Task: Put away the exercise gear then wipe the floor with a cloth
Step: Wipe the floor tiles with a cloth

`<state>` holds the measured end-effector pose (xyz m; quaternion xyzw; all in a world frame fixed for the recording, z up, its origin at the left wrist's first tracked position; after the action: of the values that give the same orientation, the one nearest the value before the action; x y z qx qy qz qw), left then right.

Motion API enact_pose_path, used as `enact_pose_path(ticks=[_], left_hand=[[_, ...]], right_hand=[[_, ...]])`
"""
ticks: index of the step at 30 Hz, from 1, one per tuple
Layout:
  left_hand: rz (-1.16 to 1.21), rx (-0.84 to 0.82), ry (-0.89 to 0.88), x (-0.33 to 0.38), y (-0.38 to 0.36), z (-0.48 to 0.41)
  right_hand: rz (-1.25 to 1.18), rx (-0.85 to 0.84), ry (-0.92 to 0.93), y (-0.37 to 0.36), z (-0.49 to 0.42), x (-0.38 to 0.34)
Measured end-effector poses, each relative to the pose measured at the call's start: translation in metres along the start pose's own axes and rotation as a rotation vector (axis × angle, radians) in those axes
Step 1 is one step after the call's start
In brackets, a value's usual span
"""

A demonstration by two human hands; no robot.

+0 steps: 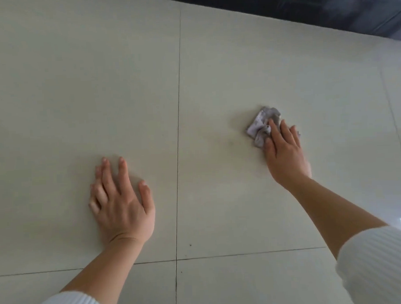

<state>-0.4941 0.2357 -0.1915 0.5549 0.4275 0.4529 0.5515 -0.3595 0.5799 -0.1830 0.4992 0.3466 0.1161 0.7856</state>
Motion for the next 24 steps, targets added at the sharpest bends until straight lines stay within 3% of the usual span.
enact_pose_path(ticks=[3, 6, 9, 14, 17, 19, 24], left_hand=[[0.016, -0.021, -0.006, 0.001, 0.000, 0.001], [0.035, -0.030, -0.034, 0.002, 0.001, 0.003], [0.061, -0.035, -0.046, 0.003, 0.002, 0.003], [0.129, -0.024, -0.064, 0.002, 0.002, 0.002], [0.128, -0.001, -0.067, 0.002, 0.004, 0.004], [0.121, 0.000, -0.079, 0.003, 0.004, 0.003], [0.043, -0.129, -0.176, 0.005, -0.006, 0.007]], right_hand=[[-0.031, -0.057, -0.083, -0.012, 0.067, 0.011], [-0.060, -0.169, -0.007, -0.038, 0.130, -0.013], [-0.023, -0.302, 0.158, -0.063, 0.177, -0.039], [0.247, -0.432, 0.476, -0.099, 0.250, -0.056], [0.361, -0.370, 0.655, -0.090, 0.244, -0.032], [0.353, -0.235, 0.584, -0.068, 0.210, -0.011], [0.144, -0.045, 0.003, -0.013, 0.111, 0.048]])
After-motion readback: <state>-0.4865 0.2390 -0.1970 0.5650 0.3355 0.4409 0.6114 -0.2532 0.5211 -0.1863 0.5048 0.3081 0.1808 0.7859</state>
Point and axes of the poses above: each hand's wrist, its own z-axis away from the middle knuckle, its own y-axis out of the back of the hand, x = y × z, the point moved 10 cm from there along -z, towards the middle knuckle, and after that the axes turned 14 degrees about -z, right-handed, at the moved point
